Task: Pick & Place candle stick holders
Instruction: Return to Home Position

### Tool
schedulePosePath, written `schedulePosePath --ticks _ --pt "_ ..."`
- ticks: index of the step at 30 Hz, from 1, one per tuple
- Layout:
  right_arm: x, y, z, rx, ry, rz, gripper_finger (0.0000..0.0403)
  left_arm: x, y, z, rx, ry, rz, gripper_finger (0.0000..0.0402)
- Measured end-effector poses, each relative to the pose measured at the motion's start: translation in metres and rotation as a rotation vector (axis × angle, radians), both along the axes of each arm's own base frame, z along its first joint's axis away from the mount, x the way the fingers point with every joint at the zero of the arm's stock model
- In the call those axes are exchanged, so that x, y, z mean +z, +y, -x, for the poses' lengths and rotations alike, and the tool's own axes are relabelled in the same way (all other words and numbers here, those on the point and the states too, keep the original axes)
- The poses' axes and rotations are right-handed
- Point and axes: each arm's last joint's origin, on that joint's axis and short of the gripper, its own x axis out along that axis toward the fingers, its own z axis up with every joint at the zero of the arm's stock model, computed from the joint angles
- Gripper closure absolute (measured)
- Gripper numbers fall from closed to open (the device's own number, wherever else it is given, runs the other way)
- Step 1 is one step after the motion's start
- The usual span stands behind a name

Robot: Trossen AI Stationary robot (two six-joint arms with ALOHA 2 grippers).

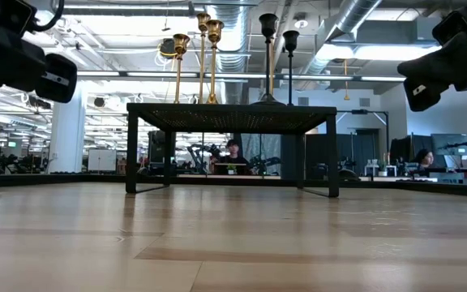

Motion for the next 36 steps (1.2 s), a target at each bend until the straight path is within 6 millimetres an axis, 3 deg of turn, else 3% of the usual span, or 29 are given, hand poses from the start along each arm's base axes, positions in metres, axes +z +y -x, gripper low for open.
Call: schedulePosePath --ticks 36 --pt "0.000 0.000 0.000 0.000 -0.002 0.000 0.0403 -0.017 -0.006 -0.013 0.000 0.185 -0.084 0.0394"
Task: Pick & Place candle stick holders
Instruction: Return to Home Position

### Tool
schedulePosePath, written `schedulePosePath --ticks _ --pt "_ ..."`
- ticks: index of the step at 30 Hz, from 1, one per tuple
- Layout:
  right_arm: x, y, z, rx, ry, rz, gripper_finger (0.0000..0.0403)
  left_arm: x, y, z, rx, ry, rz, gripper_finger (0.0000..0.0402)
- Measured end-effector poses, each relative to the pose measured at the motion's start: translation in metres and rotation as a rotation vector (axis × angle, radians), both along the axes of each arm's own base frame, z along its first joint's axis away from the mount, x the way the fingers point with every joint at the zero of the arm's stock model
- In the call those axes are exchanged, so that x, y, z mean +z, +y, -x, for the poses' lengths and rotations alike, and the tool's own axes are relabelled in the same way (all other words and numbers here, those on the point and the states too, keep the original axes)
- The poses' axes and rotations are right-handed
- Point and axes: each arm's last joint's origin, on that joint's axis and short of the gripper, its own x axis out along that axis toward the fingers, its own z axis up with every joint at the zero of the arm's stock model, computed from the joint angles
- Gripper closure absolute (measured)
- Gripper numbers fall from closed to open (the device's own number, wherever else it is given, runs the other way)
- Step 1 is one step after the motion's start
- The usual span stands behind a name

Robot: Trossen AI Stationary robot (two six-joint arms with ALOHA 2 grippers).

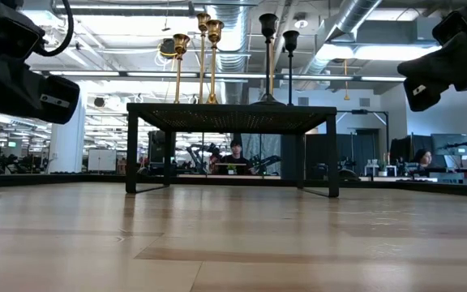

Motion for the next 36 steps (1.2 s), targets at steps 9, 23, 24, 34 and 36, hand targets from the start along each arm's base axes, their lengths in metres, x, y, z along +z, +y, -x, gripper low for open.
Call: schedulePosePath --ticks 9,23,24,34,36 --pt "0.0000 0.0000 0.0000 0.000 0.000 0.000 0.0403 0.0009 -0.0001 -0.0002 0.000 -0.009 0.004 0.0394" --pt "0.0000 0.0000 0.0000 0.000 0.000 0.000 0.0403 0.0011 -0.0001 -0.0003 0.000 -0.011 0.005 0.0394" --pt "0.0000 0.0000 0.0000 0.000 0.000 0.000 0.0403 0.0011 -0.0001 -0.0003 0.000 -0.011 0.005 0.0394" --pt "0.0000 0.0000 0.0000 0.000 0.000 0.000 0.0403 0.0017 -0.0002 -0.0004 0.000 -0.017 0.008 0.0394" --pt "0.0001 0.0000 0.0000 0.000 -0.001 0.000 0.0403 0.0017 -0.0002 -0.0004 0.000 -0.017 0.008 0.0394"
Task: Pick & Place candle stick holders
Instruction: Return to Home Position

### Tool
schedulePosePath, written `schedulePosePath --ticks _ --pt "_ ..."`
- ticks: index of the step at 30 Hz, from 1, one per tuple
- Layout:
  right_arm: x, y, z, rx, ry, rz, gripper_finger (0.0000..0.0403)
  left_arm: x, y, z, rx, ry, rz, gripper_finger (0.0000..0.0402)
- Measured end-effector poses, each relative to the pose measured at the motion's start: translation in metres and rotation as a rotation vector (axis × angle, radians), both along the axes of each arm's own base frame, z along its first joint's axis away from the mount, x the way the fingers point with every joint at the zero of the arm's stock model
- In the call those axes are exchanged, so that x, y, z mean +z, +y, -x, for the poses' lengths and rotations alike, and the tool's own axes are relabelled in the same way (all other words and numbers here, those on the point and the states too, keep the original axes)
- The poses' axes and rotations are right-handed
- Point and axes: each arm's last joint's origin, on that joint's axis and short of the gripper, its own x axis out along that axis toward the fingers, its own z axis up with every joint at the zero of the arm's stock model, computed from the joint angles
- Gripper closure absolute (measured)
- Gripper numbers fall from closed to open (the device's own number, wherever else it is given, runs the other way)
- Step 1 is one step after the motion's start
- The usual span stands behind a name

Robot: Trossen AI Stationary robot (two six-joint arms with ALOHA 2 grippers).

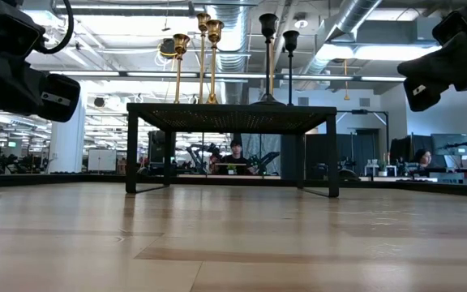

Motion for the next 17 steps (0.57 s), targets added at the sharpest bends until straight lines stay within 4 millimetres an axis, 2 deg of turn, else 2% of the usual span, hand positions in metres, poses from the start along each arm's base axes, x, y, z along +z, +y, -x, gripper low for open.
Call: schedulePosePath --ticks 17 --pt "0.0000 0.0000 0.0000 0.000 0.000 0.000 0.0403 0.0007 -0.0001 -0.0002 0.000 -0.007 0.003 0.0394"
